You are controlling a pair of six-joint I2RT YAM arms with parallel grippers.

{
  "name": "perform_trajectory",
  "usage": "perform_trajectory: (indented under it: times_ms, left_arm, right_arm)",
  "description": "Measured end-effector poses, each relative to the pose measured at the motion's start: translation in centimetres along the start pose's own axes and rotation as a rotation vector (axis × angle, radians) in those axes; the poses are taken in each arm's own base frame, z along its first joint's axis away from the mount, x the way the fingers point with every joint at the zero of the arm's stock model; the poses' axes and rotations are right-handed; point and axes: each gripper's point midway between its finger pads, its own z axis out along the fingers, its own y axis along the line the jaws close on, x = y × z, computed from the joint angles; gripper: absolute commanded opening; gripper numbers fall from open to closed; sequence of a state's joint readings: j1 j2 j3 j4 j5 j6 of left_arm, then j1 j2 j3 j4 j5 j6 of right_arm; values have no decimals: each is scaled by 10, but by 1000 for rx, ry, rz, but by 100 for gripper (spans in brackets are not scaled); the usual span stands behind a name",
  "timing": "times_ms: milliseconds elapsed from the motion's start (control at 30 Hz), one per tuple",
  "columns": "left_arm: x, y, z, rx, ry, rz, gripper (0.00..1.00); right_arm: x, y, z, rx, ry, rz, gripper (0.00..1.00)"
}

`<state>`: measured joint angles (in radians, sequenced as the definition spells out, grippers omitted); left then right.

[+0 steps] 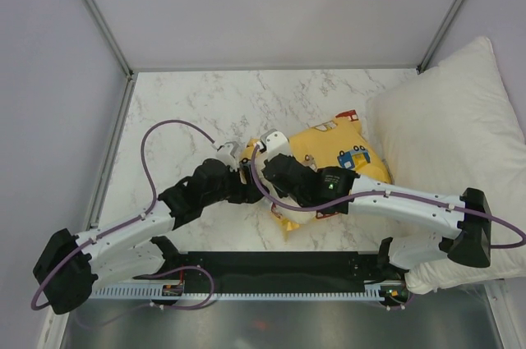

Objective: Remove the pillowcase from the pillow
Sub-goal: Expand the opening of the pillowcase

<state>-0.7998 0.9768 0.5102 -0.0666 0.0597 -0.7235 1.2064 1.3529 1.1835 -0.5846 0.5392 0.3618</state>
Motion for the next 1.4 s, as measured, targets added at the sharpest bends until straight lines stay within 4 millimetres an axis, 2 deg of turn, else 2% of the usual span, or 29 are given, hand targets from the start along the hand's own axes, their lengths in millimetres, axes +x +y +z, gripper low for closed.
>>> perform_trajectory:
  times_ms: [167, 267, 367, 400, 500, 733, 967, 1167, 1400]
  left_arm:
    - [-3, 4, 10, -31, -23, 6, 79]
    - [-6, 5, 18, -50, -34, 9, 72]
    - [-8, 5, 23, -51, -43, 6, 45]
    - [-9, 2, 25, -40, -49, 2, 29]
    - [-17, -9, 28, -2, -83, -10, 4]
    - [-31, -11, 26, 48, -98, -52, 2]
    - [-53, 13, 11, 114, -49, -173, 2]
    - [-51, 23, 3, 166, 66, -271, 2]
    - [-59, 38, -1, 180, 194, -436, 2]
  right_arm:
    - [6, -4, 1, 4, 1, 5, 0]
    - [11, -5, 2, 3, -1, 4, 0]
    - [17, -6, 3, -6, -8, 10, 0]
    - [18, -5, 3, -11, -13, 13, 0]
    - [19, -6, 0, -21, -29, 24, 0]
    - [20, -6, -11, -49, -53, 35, 0]
    - [18, 15, -15, -117, -77, 60, 0]
    - [24, 31, -12, -173, -73, 71, 0]
    - [35, 53, -5, -213, -72, 68, 0]
